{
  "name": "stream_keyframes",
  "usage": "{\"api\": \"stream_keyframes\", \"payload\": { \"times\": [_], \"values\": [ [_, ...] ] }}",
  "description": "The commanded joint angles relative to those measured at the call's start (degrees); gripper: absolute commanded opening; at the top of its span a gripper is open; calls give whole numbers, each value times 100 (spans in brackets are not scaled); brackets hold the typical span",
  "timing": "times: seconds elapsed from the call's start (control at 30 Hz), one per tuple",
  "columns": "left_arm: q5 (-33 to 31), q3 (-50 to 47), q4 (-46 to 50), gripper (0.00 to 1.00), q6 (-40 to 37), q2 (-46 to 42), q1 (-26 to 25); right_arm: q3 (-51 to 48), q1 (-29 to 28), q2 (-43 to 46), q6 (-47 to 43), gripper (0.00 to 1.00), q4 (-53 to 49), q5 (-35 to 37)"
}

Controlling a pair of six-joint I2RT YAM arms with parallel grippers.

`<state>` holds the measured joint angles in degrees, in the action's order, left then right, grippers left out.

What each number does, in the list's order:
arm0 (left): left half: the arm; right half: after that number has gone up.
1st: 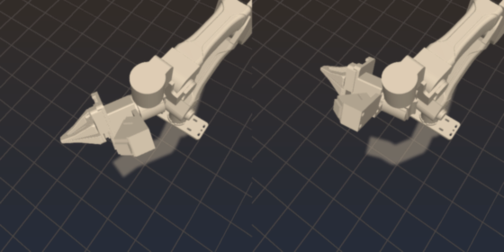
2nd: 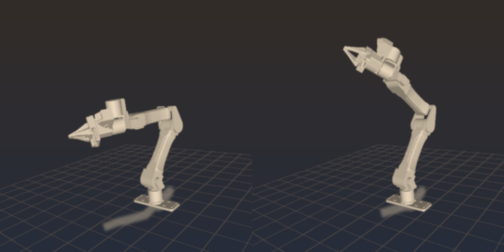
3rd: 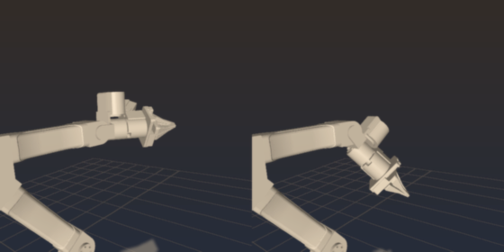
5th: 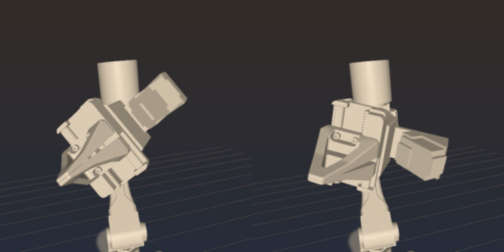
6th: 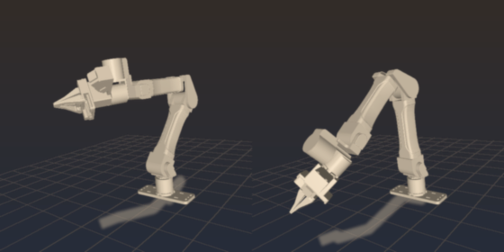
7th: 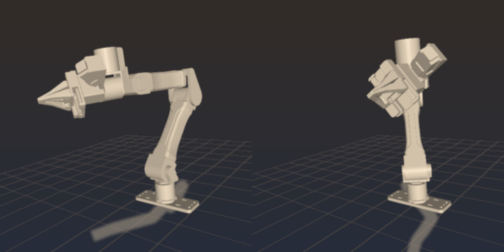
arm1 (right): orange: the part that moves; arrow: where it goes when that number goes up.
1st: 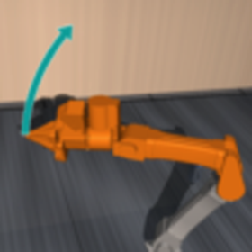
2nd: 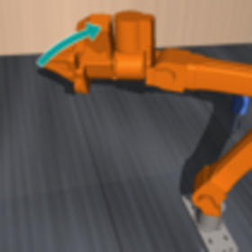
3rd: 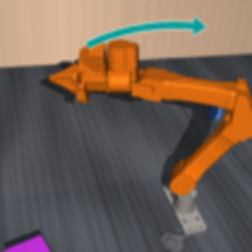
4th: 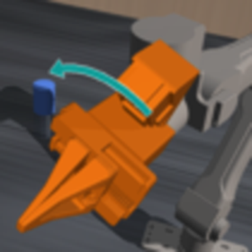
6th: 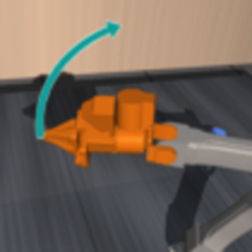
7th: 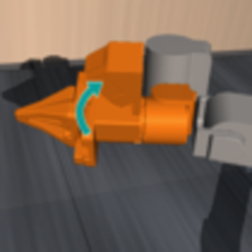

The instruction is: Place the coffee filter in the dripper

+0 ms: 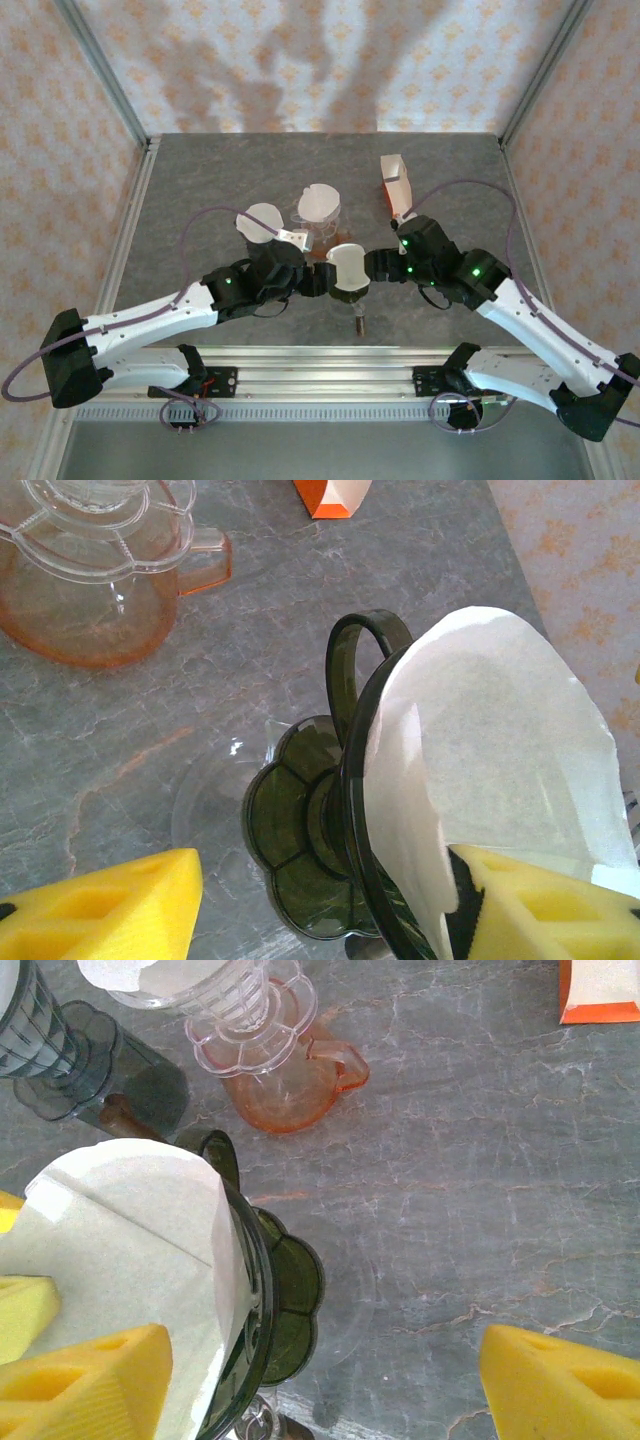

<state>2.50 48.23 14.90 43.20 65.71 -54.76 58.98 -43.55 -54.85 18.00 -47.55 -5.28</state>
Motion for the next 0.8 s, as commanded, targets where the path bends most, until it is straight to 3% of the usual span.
{"api": "stream_keyframes", "payload": {
  "times": [0.0,0.2,0.37,0.4,0.43,0.47,0.63,0.77],
  "values": [
    [-204,229,-28,69,-74,-191,-31,192,13,158,41,81,-83,270],
    [-257,244,-15,78,-97,-340,-28,176,13,224,81,82,-87,365],
    [-303,306,16,99,-131,-507,-26,162,13,378,87,86,-5,430],
    [-341,337,62,100,-164,-557,-26,151,14,421,87,87,25,459],
    [-412,380,125,100,-201,-629,-29,131,13,471,99,97,55,511],
    [-495,412,198,100,-253,-708,-19,102,13,536,123,99,112,564],
    [-1000,618,691,100,-503,-1118,50,-83,13,812,189,99,336,857],
    [-1104,614,1067,100,-570,-1531,545,-154,18,853,160,99,304,977]
  ]
}}
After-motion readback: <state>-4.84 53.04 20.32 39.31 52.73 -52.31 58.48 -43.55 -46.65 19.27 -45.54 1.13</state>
